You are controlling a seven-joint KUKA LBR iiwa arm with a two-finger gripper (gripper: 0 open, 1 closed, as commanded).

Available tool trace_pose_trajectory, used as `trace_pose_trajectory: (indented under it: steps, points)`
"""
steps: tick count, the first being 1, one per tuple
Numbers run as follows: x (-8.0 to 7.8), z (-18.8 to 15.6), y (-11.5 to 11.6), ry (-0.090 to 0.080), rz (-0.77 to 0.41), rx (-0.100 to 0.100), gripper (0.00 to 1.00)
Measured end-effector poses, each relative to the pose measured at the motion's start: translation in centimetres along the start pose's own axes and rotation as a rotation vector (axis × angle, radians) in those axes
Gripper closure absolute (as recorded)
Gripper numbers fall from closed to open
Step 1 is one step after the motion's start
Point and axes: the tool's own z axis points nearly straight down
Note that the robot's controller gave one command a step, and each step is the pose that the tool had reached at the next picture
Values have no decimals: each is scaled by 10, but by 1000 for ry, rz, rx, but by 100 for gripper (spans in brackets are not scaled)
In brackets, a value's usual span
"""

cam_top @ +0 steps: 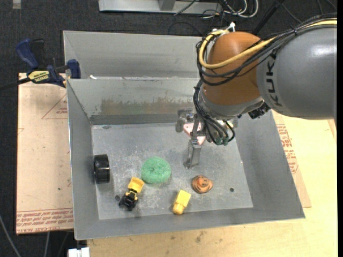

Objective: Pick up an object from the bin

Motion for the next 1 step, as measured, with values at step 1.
trace_pose_trajectory:
  steps: [1]
  points:
    - [-2, -5, 0, -8, 1, 0, 0]
